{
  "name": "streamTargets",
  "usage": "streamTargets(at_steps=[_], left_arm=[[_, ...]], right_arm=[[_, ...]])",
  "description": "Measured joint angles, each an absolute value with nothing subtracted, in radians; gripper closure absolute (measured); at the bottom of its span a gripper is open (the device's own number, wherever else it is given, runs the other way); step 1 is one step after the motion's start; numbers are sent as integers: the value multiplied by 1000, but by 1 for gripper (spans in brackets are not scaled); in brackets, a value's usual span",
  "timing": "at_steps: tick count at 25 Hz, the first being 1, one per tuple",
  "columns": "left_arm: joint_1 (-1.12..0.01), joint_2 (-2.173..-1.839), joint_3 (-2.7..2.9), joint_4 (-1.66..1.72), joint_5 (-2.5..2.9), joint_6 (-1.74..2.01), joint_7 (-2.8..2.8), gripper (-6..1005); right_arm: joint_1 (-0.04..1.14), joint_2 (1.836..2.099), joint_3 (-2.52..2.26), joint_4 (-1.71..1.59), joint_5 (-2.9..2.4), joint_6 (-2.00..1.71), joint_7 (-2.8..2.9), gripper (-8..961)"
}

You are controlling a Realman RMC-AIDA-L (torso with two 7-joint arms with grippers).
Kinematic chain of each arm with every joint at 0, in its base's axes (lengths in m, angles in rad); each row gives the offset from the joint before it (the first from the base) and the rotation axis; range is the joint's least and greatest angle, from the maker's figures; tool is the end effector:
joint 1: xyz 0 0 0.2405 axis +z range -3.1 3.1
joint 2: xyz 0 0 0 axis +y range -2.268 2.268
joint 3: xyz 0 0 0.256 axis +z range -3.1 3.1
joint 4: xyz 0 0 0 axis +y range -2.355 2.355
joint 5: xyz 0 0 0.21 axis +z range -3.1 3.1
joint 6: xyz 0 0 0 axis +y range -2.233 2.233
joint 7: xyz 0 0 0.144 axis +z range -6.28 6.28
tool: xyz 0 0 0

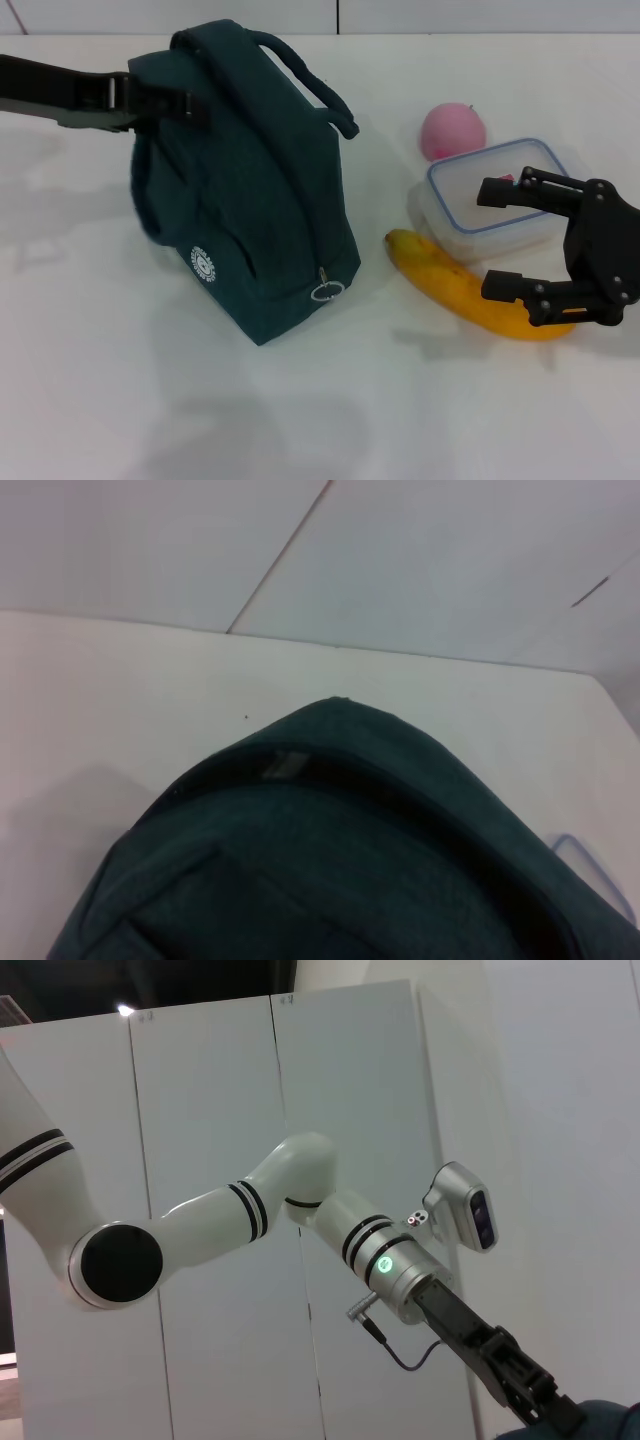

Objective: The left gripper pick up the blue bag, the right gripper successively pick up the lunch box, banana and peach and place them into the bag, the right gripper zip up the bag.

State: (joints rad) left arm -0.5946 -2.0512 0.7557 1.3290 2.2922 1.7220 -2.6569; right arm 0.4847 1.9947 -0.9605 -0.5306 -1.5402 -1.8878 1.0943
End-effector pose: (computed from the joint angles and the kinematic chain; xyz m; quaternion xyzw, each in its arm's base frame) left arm -0.1997 0.3617 0.0976 -0.8226 -0.5337 -0.1178 0.1569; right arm 0.2272 0.2890 0.0209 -0.9107 0.0405 0.4094 0.0374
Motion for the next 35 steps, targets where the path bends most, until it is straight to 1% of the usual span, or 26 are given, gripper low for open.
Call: streamTargets(at_steps=[8, 9, 13, 19, 24, 26, 32, 35], left_arm=[[-572, -2076, 771, 1324, 2304, 1681, -2638, 172], [-572, -2074, 785, 1318, 2308, 1682, -2645, 192], [-578, -2049, 895, 1291, 2338, 1688, -2710, 272], [-589, -2053, 942, 1297, 2367, 1689, -2728, 392], [-589, -2052, 940, 1297, 2362, 1690, -2752, 597], [-589, -2051, 941, 1298, 2359, 1691, -2758, 838], [-589, -2050, 936, 1307, 2344, 1716, -2777, 960], [-589, -2047, 933, 1316, 2292, 1742, -2778, 960]], right_arm=[[484, 1993, -959, -531, -1540, -1885, 1094, 80], [484, 1993, -959, -531, -1540, -1883, 1094, 80], [483, 1993, -958, -531, -1540, -1878, 1094, 80], [488, 1992, -947, -531, -1540, -1874, 1094, 79], [485, 1993, -941, -531, -1540, -1864, 1094, 80], [484, 1993, -934, -531, -1540, -1863, 1094, 80], [483, 1989, -898, -531, -1540, -1855, 1097, 79], [482, 1987, -868, -519, -1540, -1839, 1109, 79]])
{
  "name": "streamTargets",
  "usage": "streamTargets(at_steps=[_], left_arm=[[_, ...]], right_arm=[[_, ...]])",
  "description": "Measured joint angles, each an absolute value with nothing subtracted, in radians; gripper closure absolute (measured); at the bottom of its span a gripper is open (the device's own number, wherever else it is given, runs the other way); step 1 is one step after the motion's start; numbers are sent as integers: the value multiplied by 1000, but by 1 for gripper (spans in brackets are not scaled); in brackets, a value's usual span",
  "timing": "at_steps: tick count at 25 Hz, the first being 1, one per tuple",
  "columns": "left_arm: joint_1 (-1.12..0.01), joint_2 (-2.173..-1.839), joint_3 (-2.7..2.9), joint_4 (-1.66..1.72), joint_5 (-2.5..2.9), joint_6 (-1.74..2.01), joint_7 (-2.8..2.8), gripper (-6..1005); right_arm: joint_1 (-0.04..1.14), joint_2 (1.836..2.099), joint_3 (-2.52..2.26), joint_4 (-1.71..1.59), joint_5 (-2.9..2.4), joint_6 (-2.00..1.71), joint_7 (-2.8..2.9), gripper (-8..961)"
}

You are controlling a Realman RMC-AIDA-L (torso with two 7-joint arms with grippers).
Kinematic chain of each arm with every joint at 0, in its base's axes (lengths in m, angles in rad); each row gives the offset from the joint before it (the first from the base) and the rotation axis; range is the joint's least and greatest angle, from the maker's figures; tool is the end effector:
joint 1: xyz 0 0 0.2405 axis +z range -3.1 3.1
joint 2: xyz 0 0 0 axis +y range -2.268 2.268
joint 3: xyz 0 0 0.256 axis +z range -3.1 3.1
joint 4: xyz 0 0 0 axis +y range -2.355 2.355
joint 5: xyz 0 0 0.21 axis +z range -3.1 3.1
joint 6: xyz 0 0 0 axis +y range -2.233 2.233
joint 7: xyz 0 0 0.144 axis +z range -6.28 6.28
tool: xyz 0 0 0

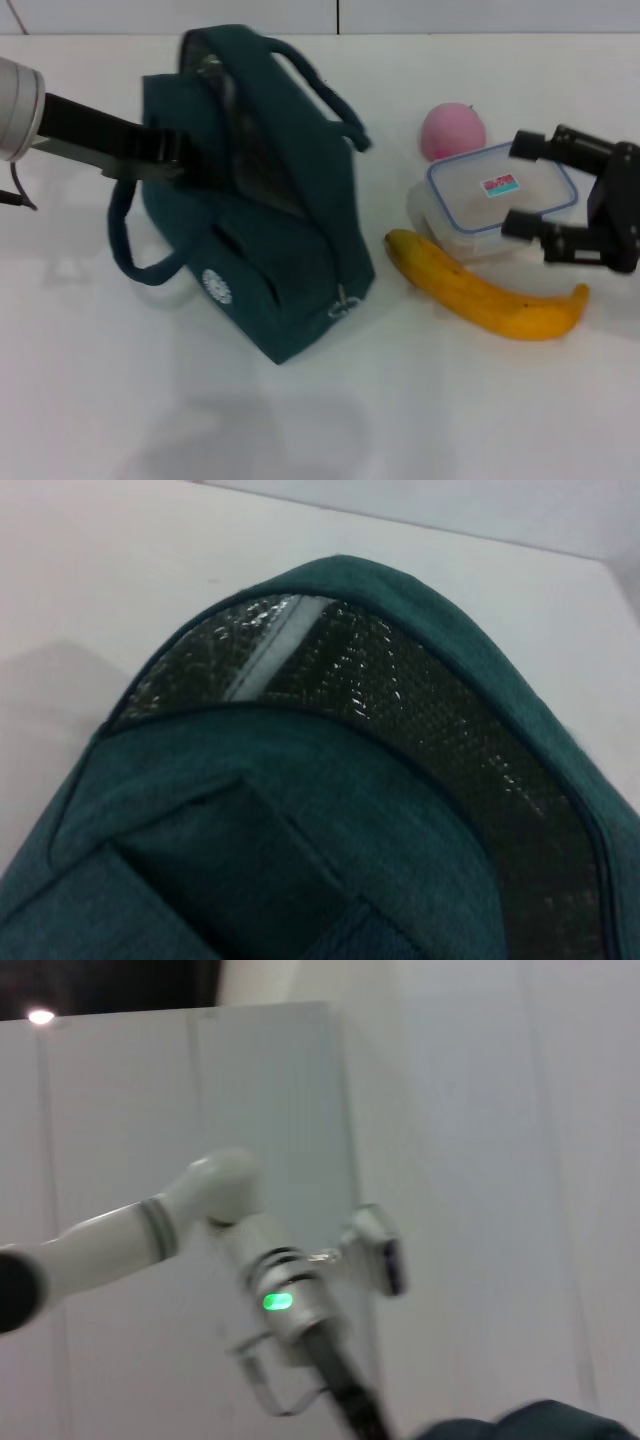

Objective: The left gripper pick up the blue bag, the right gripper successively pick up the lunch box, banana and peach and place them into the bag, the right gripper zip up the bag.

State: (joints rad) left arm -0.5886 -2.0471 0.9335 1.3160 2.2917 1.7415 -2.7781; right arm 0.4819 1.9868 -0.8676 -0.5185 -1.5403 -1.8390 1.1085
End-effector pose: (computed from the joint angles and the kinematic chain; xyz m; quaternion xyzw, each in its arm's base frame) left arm -0.1887 0.3529 0.0664 -0.8219 -0.5569 -0.0522 0.1077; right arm 0.2364 0.3014 0.0333 -0.9021 0.0655 0.4157 0.0954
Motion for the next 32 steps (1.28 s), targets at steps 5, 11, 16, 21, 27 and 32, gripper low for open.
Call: streamTargets(at_steps=[5, 11, 16, 21, 27, 32], left_arm=[[-589, -2047, 933, 1324, 2218, 1794, -2779, 960], [-590, -2052, 938, 1327, 2215, 1818, -2802, 959], [-594, -2052, 940, 1328, 2197, 1831, -2811, 959], [-595, -2052, 940, 1329, 2194, 1832, -2813, 960], [-596, -2053, 940, 1328, 2197, 1832, -2812, 963], [-597, -2056, 940, 1323, 2197, 1831, -2811, 963]], right_arm=[[482, 1987, -786, -463, -1540, -1740, 1154, 79], [480, 1996, -669, -379, -1540, -1603, 1195, 80], [484, 1999, -551, -278, -1539, -1423, 1309, 81], [492, 2009, -545, -223, -1531, -1338, 1327, 83], [495, 2011, -548, -189, -1513, -1274, 1351, 84], [496, 2012, -555, -184, -1512, -1234, 1362, 84]])
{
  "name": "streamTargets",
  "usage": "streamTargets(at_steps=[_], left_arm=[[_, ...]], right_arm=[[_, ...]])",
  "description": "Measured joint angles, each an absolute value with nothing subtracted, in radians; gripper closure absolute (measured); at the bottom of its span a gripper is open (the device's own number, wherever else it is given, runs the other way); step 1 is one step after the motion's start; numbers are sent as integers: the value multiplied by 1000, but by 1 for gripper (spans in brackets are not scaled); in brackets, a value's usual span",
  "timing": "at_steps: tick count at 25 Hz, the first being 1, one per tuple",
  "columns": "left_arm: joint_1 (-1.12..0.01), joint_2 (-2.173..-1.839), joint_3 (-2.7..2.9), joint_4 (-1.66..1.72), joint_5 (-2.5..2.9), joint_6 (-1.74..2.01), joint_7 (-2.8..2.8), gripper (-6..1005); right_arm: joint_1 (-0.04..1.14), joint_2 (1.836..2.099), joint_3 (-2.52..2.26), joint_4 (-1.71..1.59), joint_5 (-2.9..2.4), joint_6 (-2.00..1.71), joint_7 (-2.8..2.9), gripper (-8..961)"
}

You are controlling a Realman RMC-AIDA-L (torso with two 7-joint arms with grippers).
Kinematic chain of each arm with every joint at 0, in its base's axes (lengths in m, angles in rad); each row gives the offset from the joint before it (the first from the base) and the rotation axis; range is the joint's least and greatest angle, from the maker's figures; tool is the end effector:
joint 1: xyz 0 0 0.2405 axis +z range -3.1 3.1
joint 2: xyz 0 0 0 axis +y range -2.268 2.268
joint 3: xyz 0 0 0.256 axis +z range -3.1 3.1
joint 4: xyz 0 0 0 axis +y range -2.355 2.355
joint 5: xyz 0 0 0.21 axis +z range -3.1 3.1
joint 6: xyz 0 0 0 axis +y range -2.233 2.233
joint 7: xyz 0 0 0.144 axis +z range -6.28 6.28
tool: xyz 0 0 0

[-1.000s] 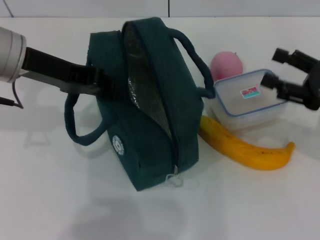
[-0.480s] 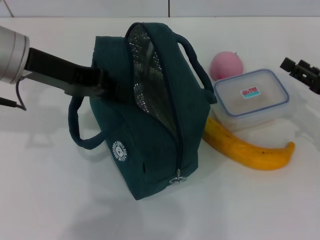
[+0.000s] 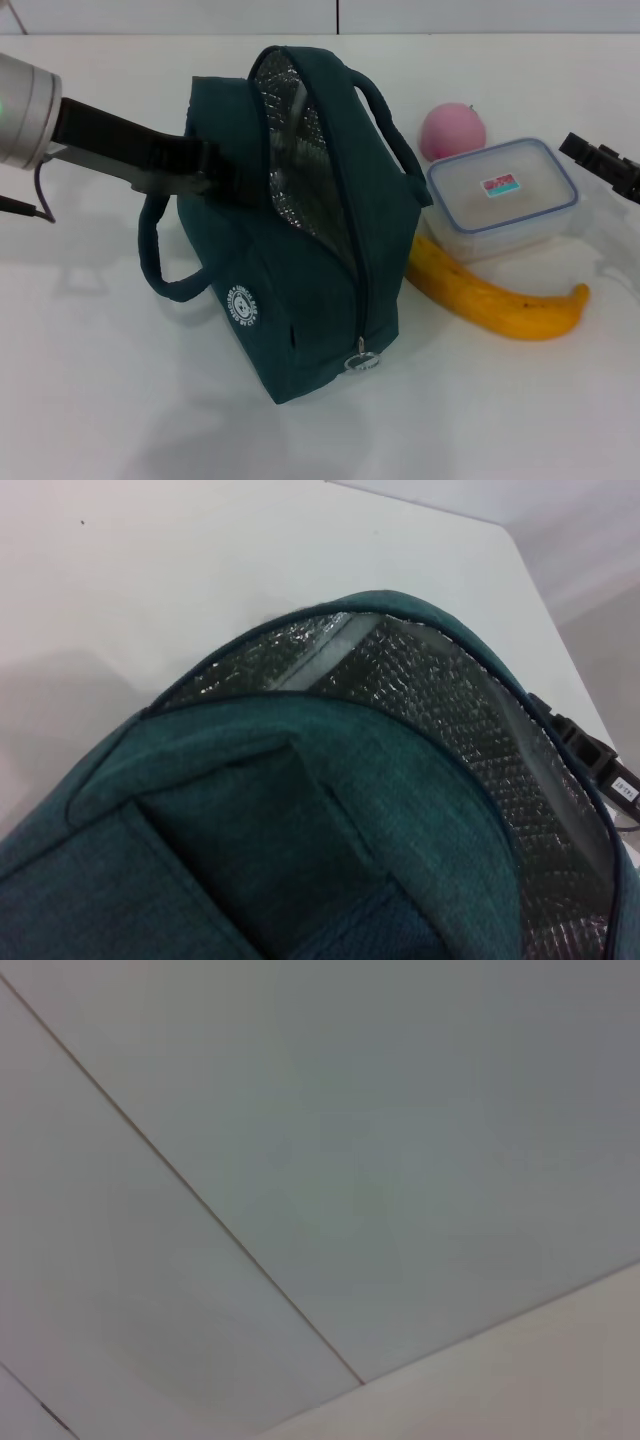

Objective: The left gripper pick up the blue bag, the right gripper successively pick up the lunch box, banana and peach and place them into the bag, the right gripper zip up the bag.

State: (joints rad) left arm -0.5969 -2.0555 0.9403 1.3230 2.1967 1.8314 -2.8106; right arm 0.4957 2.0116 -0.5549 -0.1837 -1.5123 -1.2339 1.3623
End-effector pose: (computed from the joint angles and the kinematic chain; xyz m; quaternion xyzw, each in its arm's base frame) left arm -0.1703 0.3403 0.0611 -0.8292 -0.5539 -0.0634 0.0409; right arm 0.3261 0.3403 0.0014 -0.7279 0.4666 0.4038 0.2990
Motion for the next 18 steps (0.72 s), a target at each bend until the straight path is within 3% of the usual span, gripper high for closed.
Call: streamTargets(at_steps=[18], left_arm=[[-600, -2060, 940, 1318, 2201, 1827, -2806, 962]], right_arm=[[550, 2014, -559, -97, -1523, -1186, 1378, 87]])
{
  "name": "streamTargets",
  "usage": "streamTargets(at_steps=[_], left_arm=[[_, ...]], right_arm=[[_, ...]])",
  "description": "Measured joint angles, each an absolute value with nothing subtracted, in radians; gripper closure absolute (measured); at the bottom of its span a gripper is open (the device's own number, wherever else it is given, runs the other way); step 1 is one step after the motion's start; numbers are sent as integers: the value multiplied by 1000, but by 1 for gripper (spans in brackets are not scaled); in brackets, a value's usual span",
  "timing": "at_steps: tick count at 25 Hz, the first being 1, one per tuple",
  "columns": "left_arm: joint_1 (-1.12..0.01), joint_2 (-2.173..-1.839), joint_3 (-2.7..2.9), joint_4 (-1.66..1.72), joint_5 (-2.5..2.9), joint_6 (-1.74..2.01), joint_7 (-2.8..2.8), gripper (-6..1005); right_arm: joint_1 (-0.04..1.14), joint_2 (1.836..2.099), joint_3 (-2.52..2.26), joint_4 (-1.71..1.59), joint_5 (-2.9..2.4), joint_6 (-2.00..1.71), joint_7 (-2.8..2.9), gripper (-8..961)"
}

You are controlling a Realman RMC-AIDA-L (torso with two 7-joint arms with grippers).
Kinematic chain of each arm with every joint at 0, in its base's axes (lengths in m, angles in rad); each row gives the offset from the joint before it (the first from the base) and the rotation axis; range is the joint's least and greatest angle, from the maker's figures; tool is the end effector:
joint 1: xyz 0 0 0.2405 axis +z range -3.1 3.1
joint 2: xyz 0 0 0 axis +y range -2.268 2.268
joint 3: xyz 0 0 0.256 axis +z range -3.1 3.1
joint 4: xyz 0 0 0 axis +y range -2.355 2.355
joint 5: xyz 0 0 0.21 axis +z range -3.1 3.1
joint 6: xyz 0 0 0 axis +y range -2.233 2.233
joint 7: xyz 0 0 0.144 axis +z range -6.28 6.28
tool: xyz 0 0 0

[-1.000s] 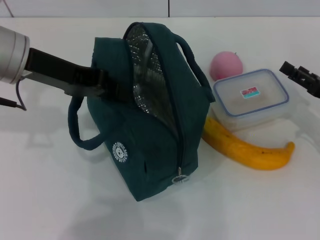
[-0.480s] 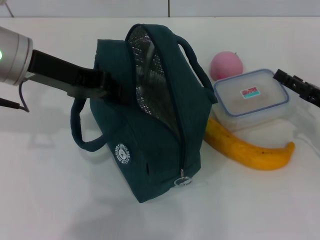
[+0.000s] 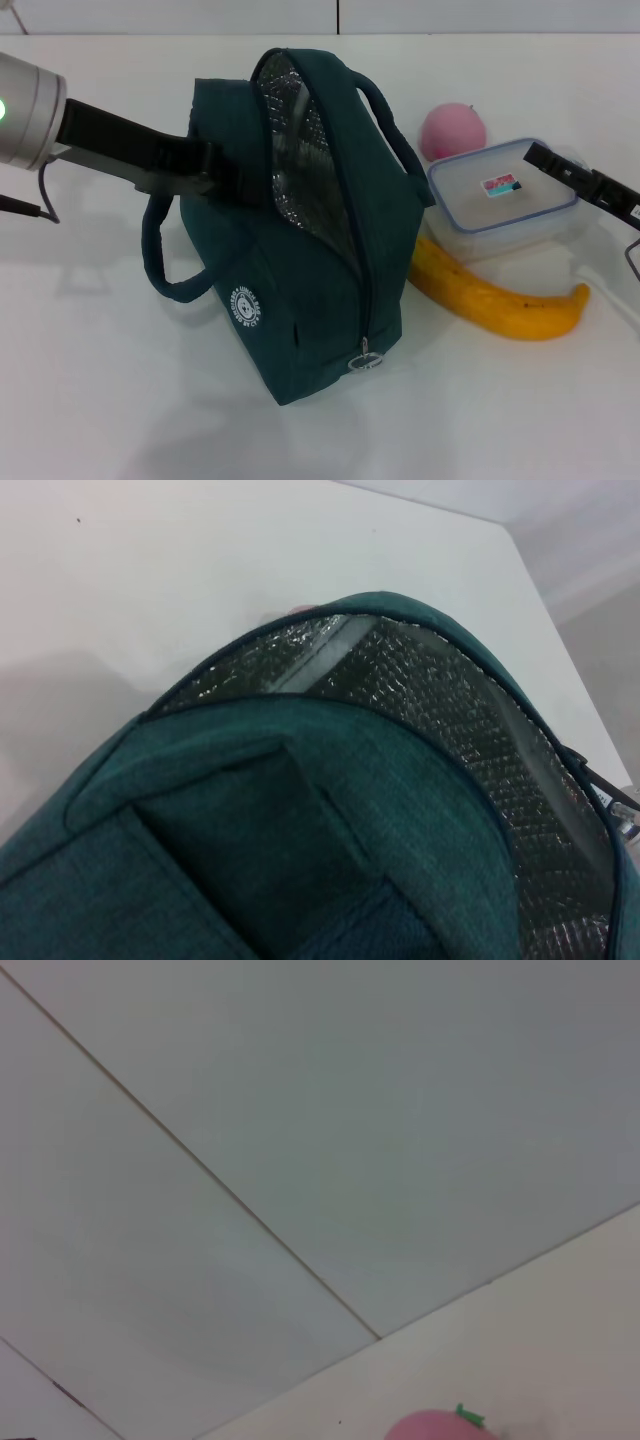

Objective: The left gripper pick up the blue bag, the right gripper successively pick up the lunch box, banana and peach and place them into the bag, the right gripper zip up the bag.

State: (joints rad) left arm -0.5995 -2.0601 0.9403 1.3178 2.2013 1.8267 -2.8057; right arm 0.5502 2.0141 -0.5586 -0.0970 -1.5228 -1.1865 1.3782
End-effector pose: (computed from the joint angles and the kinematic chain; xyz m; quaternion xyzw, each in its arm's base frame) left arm -0.1700 0.3408 0.0589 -0.8297 -0.5532 -0.0634 0.0404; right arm 0.3151 0.3458 -0.0211 -0.7233 0.4967 0.3958 0.2710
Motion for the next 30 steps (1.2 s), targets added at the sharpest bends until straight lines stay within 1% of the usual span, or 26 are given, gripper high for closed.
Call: streamTargets(at_steps=[15, 20, 30], left_arm=[[-619, -2060, 940, 1305, 2200, 1824, -2806, 962], [-624, -2060, 940, 1304, 2200, 1823, -2806, 962], [-629, -2060, 940, 1290, 2203, 1822, -2796, 961]], right_arm=[[554, 2010, -603, -104, -1526, -1211, 1487, 90], [556, 2008, -609, -113, -1526, -1251, 1518, 261], [577, 2009, -623, -120, -1526, -1299, 1561, 390]])
